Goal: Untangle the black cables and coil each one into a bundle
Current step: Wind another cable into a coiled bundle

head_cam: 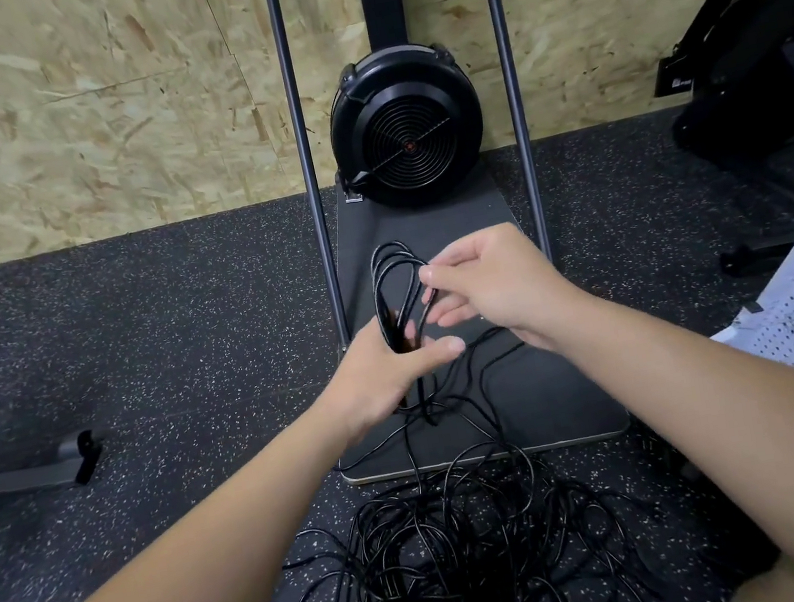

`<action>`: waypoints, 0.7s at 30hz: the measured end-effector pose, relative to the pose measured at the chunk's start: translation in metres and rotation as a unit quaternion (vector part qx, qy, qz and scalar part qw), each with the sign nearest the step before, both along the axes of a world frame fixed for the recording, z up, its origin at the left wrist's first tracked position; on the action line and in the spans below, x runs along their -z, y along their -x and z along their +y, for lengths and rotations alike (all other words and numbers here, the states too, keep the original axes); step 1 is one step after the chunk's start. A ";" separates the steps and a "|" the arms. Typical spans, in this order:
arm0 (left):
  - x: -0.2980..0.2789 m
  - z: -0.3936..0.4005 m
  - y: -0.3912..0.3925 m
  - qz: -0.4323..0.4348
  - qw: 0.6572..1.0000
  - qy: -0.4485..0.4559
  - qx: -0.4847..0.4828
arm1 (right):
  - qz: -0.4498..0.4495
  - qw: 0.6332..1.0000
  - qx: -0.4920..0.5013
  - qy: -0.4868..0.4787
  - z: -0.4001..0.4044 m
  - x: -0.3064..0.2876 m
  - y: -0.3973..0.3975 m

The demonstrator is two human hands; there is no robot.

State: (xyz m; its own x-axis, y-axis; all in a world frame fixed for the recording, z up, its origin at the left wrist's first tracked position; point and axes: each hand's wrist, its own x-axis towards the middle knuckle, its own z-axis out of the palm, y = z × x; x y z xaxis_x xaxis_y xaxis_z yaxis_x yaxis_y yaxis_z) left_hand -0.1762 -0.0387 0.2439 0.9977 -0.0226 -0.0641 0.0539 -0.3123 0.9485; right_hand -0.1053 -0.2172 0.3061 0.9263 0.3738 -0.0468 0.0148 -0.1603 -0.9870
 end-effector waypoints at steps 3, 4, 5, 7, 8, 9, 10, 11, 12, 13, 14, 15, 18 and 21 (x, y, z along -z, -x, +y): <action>0.001 -0.017 0.001 -0.017 0.999 0.029 -0.006 | 0.003 0.997 0.071 -0.013 0.005 -0.001 -0.001; 0.001 -0.019 0.001 -0.009 0.999 0.039 -0.015 | -0.007 0.996 0.092 -0.006 0.004 -0.002 -0.003; 0.000 -0.020 0.001 -0.004 0.999 0.039 -0.022 | -0.021 0.994 0.107 0.007 0.002 -0.002 -0.005; -0.002 -0.022 0.004 0.001 0.999 0.037 -0.022 | -0.053 0.992 0.110 0.039 -0.004 -0.003 -0.008; -0.003 -0.024 0.006 0.006 0.999 0.045 -0.022 | -0.067 0.991 0.103 0.055 -0.006 -0.004 -0.008; -0.004 -0.024 0.007 0.008 0.999 0.047 -0.018 | -0.081 0.989 0.097 0.071 -0.008 -0.005 -0.007; -0.005 -0.025 0.009 0.006 0.999 0.035 -0.013 | -0.095 0.987 0.095 0.089 -0.010 -0.006 -0.007; -0.007 -0.026 0.010 -0.001 1.000 0.015 -0.002 | -0.112 0.983 0.097 0.107 -0.011 -0.007 -0.006; -0.009 -0.027 0.011 -0.007 1.000 -0.003 0.012 | -0.127 0.979 0.102 0.126 -0.012 -0.008 -0.006; -0.010 -0.027 0.012 -0.010 1.000 -0.006 0.024 | -0.140 0.974 0.109 0.140 -0.012 -0.009 -0.006; -0.011 -0.028 0.012 -0.008 1.000 0.003 0.030 | -0.147 0.972 0.116 0.144 -0.012 -0.008 -0.007; -0.010 -0.028 0.011 -0.008 0.999 0.016 0.032 | -0.147 0.972 0.119 0.137 -0.011 -0.006 -0.008; -0.007 -0.027 0.008 -0.001 0.997 0.072 0.011 | -0.131 0.981 0.126 0.070 -0.010 -0.003 -0.008; -0.010 -0.021 0.002 0.000 0.992 0.122 -0.033 | -0.119 0.983 0.132 0.039 -0.011 0.003 -0.011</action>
State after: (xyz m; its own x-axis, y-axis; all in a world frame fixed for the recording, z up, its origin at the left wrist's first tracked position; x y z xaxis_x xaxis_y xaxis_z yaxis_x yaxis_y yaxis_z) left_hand -0.1783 -0.0601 0.2540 0.9975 0.0280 -0.0650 0.0668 -0.0699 0.9953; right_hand -0.0941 -0.2281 0.3028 0.9789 0.1228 0.1636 0.1911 -0.2643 -0.9453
